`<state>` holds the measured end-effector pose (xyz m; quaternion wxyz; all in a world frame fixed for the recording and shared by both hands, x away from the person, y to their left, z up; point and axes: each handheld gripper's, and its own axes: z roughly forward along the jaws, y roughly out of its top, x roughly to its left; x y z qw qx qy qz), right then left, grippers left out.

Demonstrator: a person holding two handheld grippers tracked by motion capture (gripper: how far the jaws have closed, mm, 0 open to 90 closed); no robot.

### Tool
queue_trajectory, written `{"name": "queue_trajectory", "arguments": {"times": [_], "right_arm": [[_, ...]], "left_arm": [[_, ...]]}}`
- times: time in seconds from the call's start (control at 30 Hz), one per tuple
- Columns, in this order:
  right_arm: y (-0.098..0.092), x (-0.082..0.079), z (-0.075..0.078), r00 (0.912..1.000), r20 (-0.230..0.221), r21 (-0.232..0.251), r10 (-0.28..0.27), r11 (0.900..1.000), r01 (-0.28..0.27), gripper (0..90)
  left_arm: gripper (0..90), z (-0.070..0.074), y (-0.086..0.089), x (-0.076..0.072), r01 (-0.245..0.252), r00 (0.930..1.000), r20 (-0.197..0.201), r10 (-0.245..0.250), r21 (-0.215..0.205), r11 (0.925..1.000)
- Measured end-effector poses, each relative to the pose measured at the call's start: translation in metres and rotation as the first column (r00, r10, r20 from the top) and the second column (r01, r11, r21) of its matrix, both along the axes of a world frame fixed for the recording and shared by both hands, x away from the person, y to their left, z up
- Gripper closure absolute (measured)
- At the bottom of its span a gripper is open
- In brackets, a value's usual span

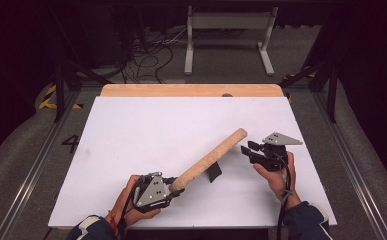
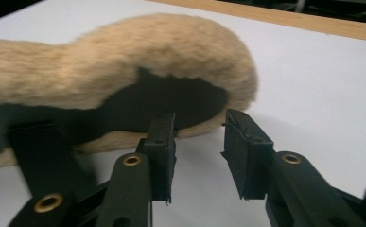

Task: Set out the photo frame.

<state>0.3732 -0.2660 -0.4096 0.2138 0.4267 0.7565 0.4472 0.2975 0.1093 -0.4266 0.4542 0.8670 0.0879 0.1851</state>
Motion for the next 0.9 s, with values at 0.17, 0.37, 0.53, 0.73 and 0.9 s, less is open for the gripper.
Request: {"name": "queue_trajectory", "arguments": {"times": [0.17, 0.37, 0.53, 0.73, 0.9], "right_arm": [[0.018, 0.0, -0.002, 0.9998, 0.012, -0.021, 0.018, 1.0, -0.018, 73.4], [0.029, 0.009, -0.008, 0.9999, 0.01, 0.018, -0.004, 1.0, 0.004, 82.0], [0.036, 0.016, -0.01, 0.9997, 0.011, 0.019, 0.021, 1.0, -0.021, 81.3], [0.044, 0.023, -0.011, 0.9986, -0.004, 0.014, 0.052, 0.999, -0.052, 78.1], [0.051, 0.027, -0.011, 0.998, -0.006, 0.008, 0.063, 0.998, -0.063, 75.2]], "left_arm": [[64.8, 0.0, -0.002, -0.002, 0.01, 1.0, 0.002, -0.01, 0.006, 0.9999], [64.3, 0.002, -0.005, -0.008, 0.02, 0.9997, 0.01, -0.021, 0.026, 0.9995], [63.8, 0.001, -0.009, -0.011, 0.038, 0.9993, 0.004, -0.038, 0.023, 0.999], [63.1, 0.001, -0.017, -0.013, 0.056, 0.9984, -0.009, -0.056, 0.021, 0.9982], [62.3, 0.0, -0.022, -0.013, 0.065, 0.9974, -0.03, -0.065, 0.005, 0.9978]]}}
